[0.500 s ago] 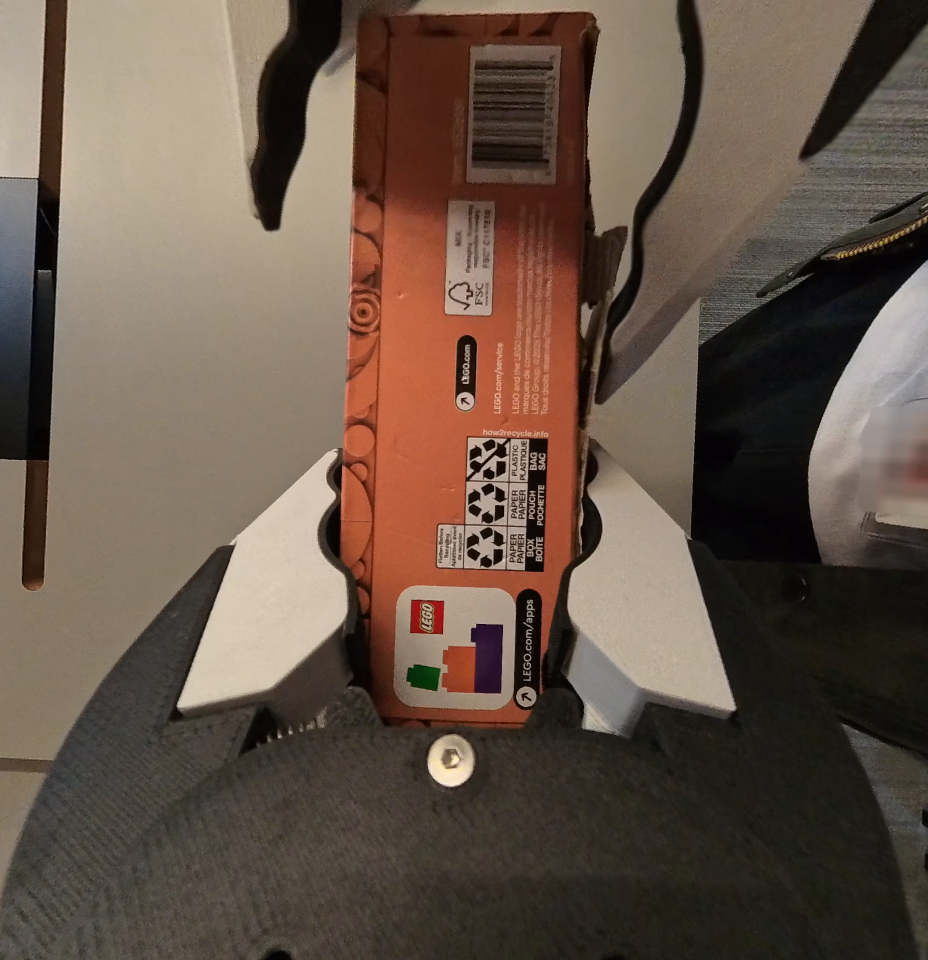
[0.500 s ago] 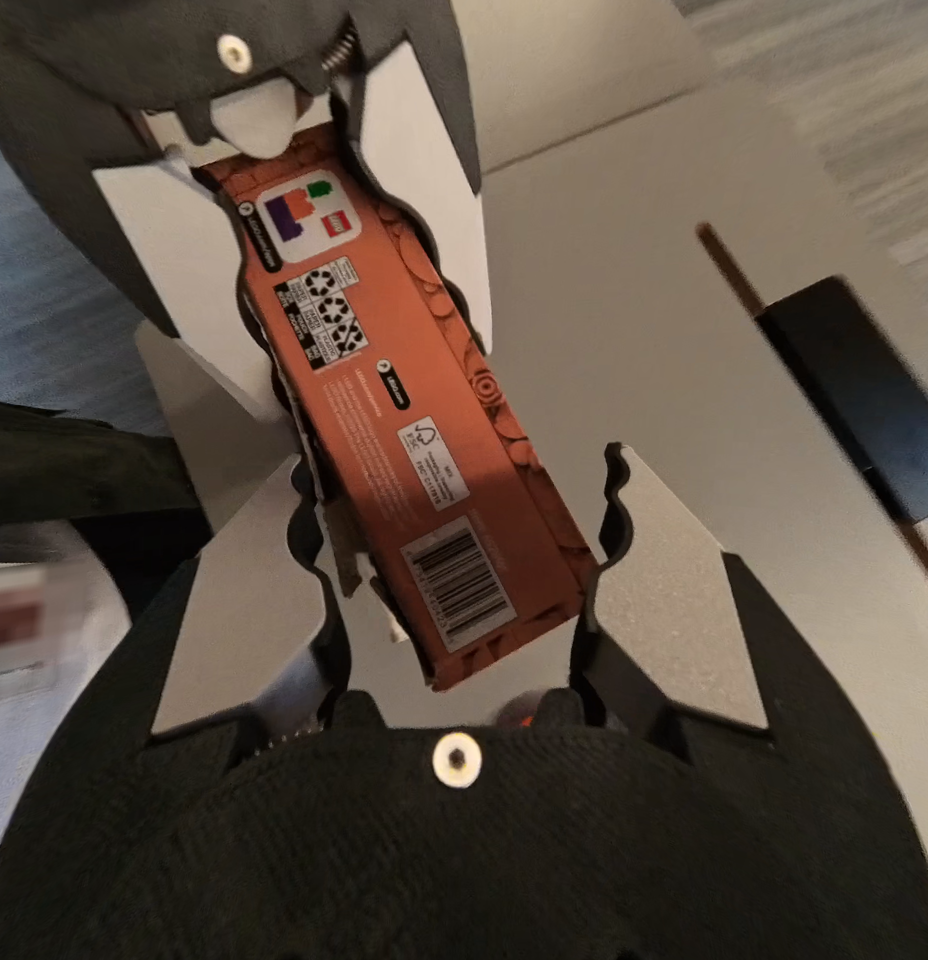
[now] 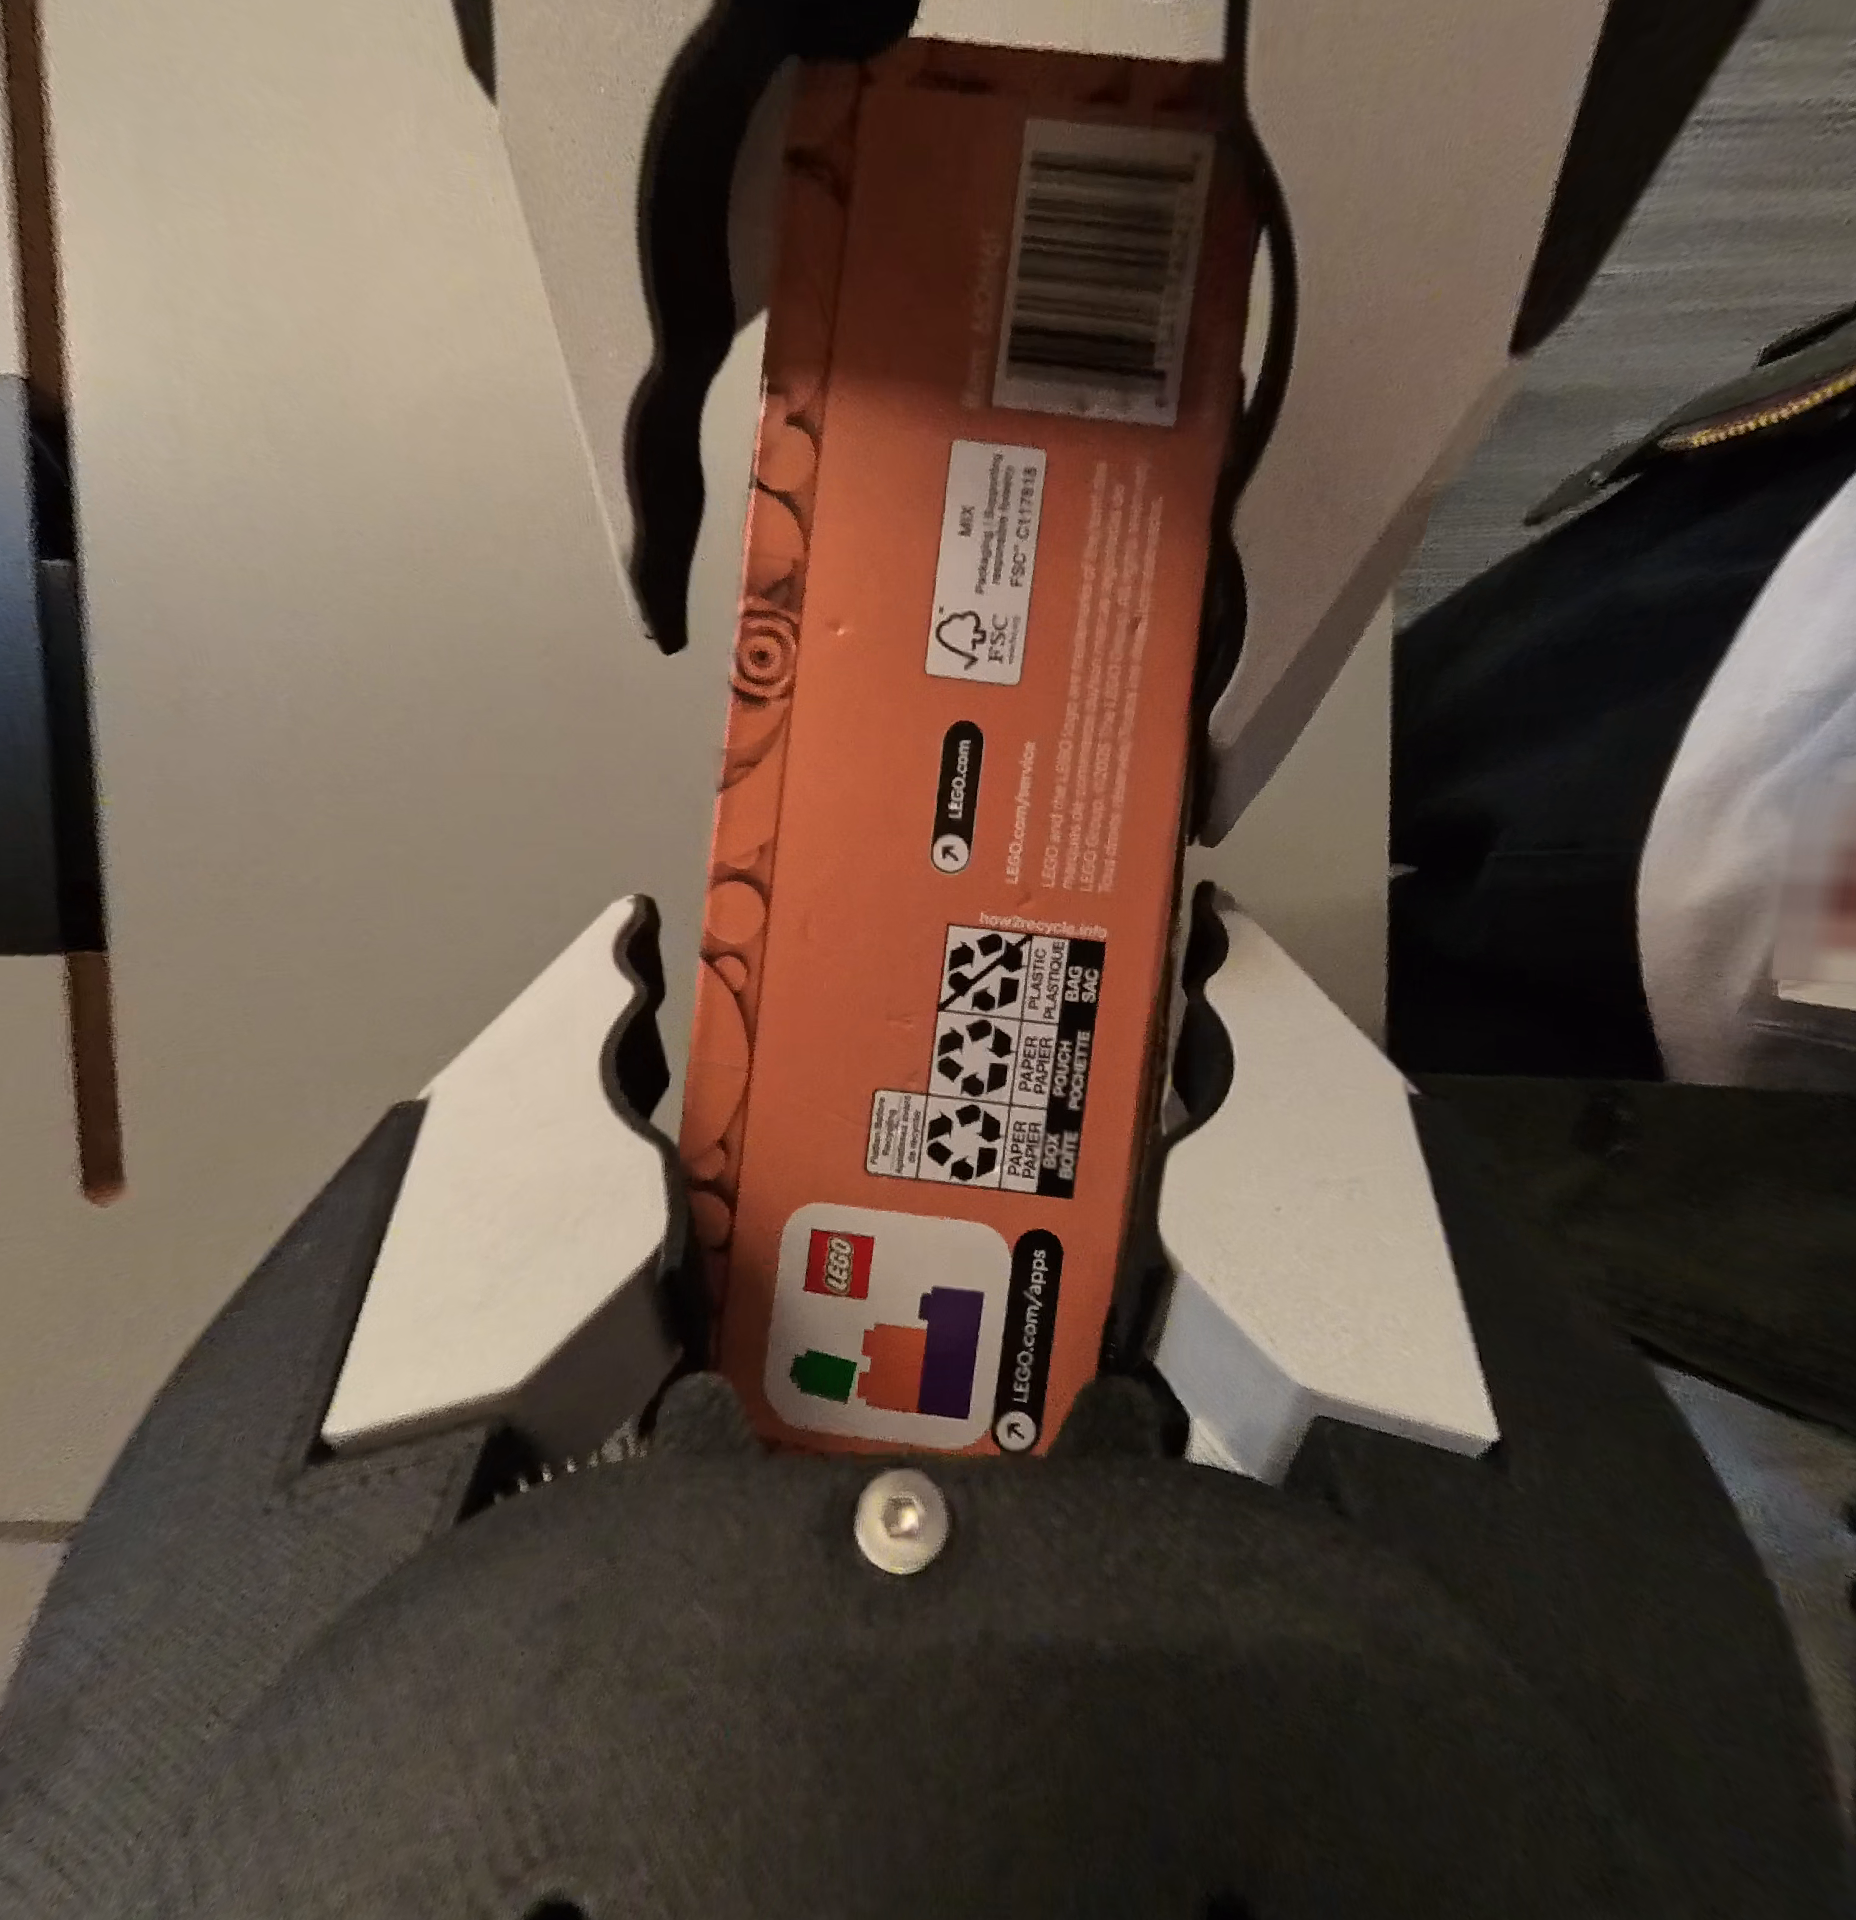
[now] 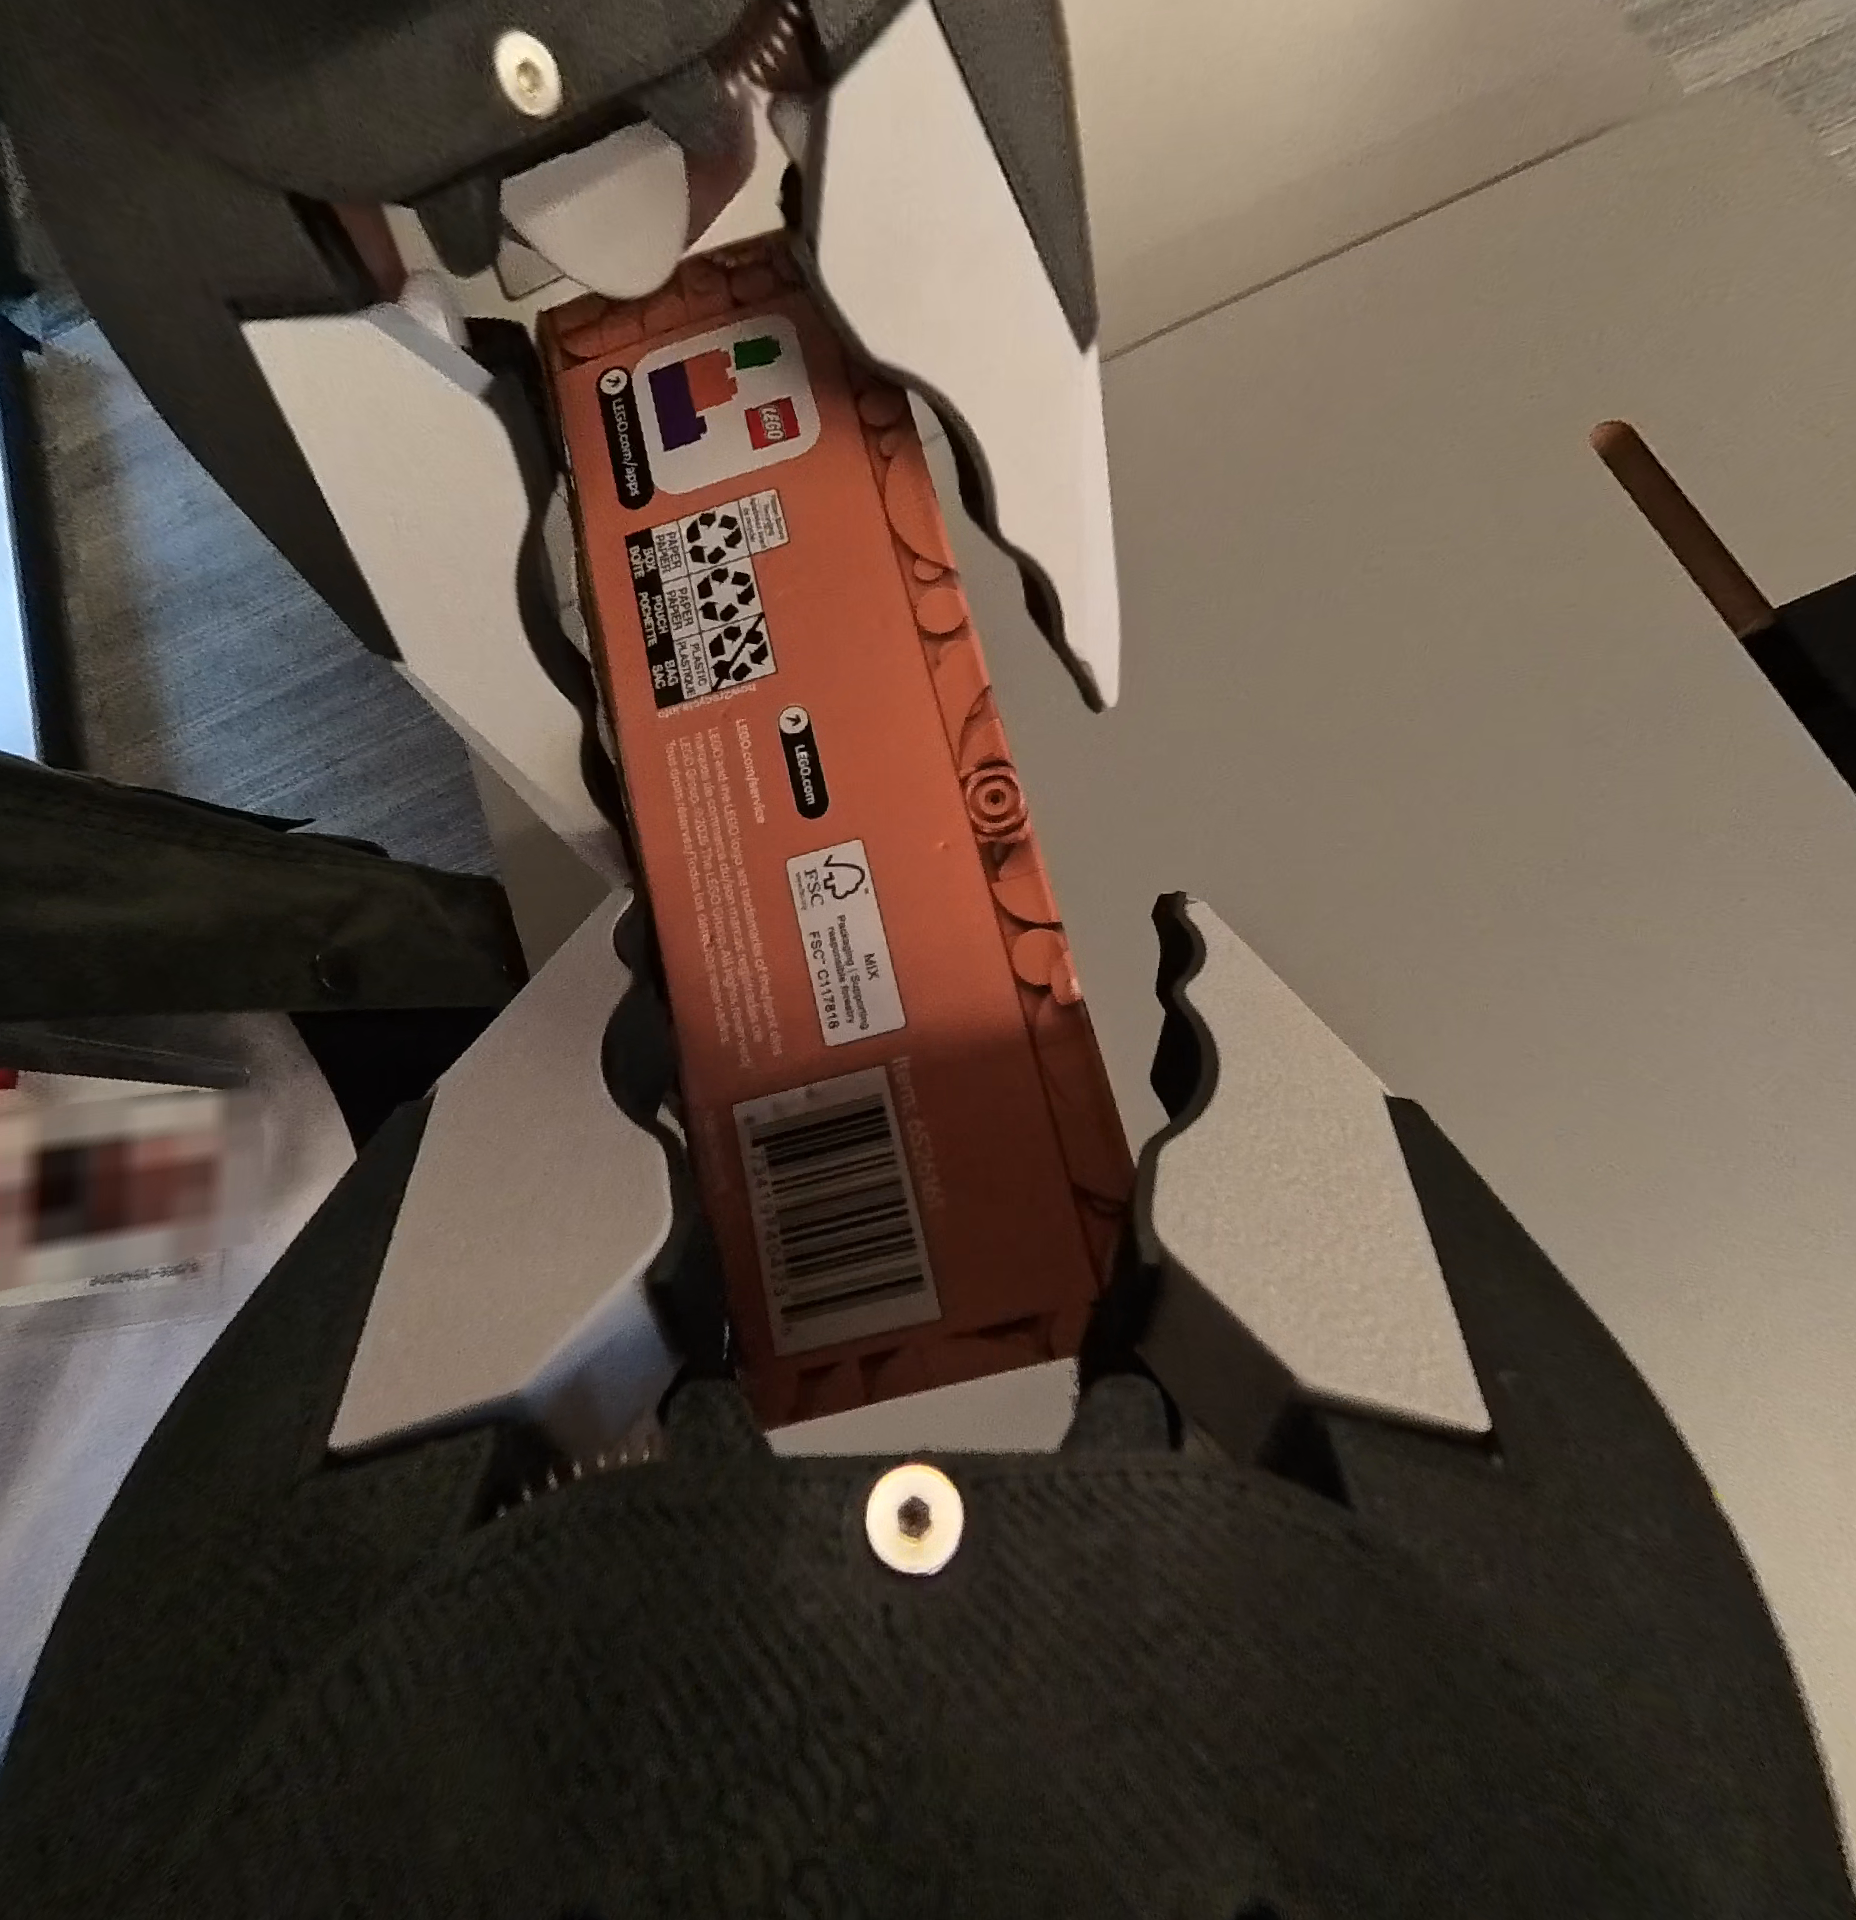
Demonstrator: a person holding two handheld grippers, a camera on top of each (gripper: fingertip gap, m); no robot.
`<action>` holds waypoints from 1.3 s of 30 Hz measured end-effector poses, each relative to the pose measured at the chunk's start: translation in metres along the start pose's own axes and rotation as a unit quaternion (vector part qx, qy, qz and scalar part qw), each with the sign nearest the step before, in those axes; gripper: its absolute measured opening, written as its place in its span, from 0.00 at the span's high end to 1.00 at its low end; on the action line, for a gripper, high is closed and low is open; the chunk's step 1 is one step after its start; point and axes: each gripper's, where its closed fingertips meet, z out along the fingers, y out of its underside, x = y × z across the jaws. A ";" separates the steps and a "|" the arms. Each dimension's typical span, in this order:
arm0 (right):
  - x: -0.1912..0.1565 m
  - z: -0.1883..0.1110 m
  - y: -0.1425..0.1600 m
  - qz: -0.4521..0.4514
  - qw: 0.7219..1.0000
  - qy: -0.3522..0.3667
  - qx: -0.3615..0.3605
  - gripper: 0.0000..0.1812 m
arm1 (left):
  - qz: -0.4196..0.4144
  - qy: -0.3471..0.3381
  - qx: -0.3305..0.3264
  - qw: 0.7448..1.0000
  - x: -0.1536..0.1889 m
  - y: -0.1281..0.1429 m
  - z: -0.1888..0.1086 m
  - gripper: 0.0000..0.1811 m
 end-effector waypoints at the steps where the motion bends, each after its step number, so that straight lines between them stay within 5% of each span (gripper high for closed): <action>1: 0.000 0.000 0.000 0.001 1.000 0.000 0.000 0.48 | 0.004 0.005 -0.011 1.000 0.000 0.002 0.002 0.45; 6: 0.001 0.001 -0.001 0.010 1.000 -0.015 -0.011 0.48 | 0.091 -0.034 -0.100 0.990 -0.005 0.021 0.009 0.39; 7: 0.000 0.001 -0.001 0.009 1.000 -0.019 -0.014 0.49 | 0.082 -0.031 -0.092 0.992 -0.006 0.019 0.008 0.45; 16: 0.002 -0.008 -0.012 -0.048 0.997 0.030 0.060 0.42 | 0.072 -0.031 -0.074 0.994 -0.006 0.016 0.009 0.47; 22: 0.006 -0.076 -0.021 -0.055 0.968 0.146 0.198 0.45 | 0.065 -0.033 -0.073 0.995 -0.005 0.016 0.009 0.47; 26: 0.002 -0.071 -0.005 -0.046 0.962 0.191 0.187 0.25 | 0.054 -0.033 -0.069 0.996 -0.005 0.015 0.010 0.47; 29: 0.001 -0.054 -0.007 -0.057 0.959 0.208 0.184 0.22 | 0.054 -0.034 -0.066 0.996 -0.005 0.014 0.010 0.47; 32: 0.011 -0.040 -0.004 -0.019 0.966 0.196 0.168 0.26 | 0.054 -0.035 -0.066 0.996 -0.004 0.014 0.010 0.47; 35: 0.007 -0.034 -0.004 -0.030 0.974 0.165 0.151 0.47 | 0.050 -0.036 -0.064 0.996 -0.004 0.013 0.010 0.47; 39: 0.008 -0.032 -0.005 -0.037 0.976 0.149 0.152 0.50 | 0.049 -0.033 -0.048 0.997 -0.003 0.010 0.010 0.47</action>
